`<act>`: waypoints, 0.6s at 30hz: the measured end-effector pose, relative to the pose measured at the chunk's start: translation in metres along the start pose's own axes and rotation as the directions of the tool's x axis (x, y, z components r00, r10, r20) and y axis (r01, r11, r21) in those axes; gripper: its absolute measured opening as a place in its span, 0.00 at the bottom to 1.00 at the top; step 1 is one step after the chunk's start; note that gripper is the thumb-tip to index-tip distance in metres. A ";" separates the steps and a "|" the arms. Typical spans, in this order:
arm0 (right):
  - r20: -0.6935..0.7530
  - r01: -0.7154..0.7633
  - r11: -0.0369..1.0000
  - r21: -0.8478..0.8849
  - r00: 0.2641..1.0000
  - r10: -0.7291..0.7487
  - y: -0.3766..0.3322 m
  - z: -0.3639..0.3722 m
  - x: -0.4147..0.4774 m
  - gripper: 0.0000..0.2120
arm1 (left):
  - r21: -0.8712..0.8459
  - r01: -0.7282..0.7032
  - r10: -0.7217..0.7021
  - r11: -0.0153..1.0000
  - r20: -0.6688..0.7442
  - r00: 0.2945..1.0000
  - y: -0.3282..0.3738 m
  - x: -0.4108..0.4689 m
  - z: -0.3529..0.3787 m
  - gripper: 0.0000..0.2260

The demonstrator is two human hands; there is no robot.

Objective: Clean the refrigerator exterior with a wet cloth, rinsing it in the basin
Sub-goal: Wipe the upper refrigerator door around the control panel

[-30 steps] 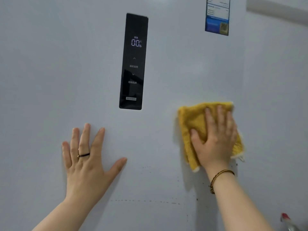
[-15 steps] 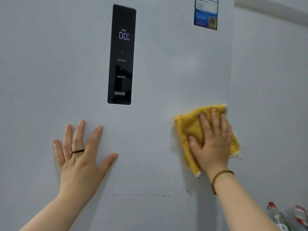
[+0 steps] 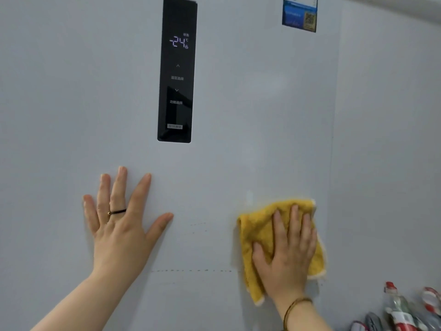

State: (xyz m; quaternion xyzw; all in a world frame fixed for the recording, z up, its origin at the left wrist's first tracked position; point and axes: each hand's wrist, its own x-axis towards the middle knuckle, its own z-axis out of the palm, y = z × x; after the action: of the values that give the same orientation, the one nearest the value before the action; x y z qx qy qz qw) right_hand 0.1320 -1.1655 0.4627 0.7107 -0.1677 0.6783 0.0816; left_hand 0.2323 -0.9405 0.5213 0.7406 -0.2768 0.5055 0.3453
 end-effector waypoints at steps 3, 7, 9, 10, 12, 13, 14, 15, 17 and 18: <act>-0.019 0.010 1.000 -0.026 1.000 -0.011 0.012 -0.004 0.035 0.28 | -0.012 0.007 -0.006 1.000 0.013 1.000 0.002 0.000 -0.002 0.29; -0.052 -0.197 0.980 -0.012 0.979 0.197 -0.001 -0.002 0.015 0.29 | -0.017 0.007 -0.007 1.000 0.018 1.000 0.003 -0.002 -0.002 0.29; 0.007 -0.253 0.967 -0.010 0.967 0.253 -0.006 0.000 -0.026 0.29 | -0.022 0.005 -0.005 1.000 0.020 1.000 0.004 -0.003 -0.002 0.29; 0.043 -0.255 0.967 -0.021 0.966 0.256 -0.007 0.001 -0.051 0.30 | -0.022 0.000 0.001 1.000 0.029 1.000 0.004 -0.004 -0.002 0.29; 0.070 -0.246 0.969 -0.021 0.967 0.247 -0.005 -0.001 -0.091 0.30 | -0.016 -0.016 0.017 1.000 0.045 0.999 0.003 -0.007 -0.002 0.29; 0.068 -0.246 0.969 -0.008 0.967 0.246 -0.002 -0.001 -0.098 0.30 | -0.009 -0.024 0.024 1.000 0.056 0.998 0.003 -0.008 -0.003 0.29; 0.062 -0.255 0.967 -0.003 0.965 0.255 0.002 -0.001 -0.097 0.30 | -0.006 -0.031 0.032 0.999 0.068 0.997 0.003 -0.009 -0.004 0.29; 0.049 -0.281 0.960 -0.003 0.958 0.281 0.005 0.000 -0.086 0.30 | -0.005 -0.036 0.037 0.999 0.076 0.996 0.002 -0.010 -0.004 0.29; 0.019 -0.384 0.923 0.024 0.923 0.384 0.006 -0.002 -0.049 0.33 | -0.012 -0.039 0.040 0.999 0.078 0.996 0.001 -0.010 -0.005 0.29; 0.031 -0.448 0.892 0.059 0.894 0.447 0.005 -0.005 -0.028 0.34 | -0.014 -0.038 0.039 0.999 0.078 0.996 0.001 -0.010 -0.006 0.29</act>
State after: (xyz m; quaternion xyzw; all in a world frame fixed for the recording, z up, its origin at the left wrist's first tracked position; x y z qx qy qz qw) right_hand 0.1252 -1.1649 0.4351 0.6608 -0.3056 0.6780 -0.1011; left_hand 0.2247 -0.9360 0.5139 0.7522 -0.3076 0.4810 0.3290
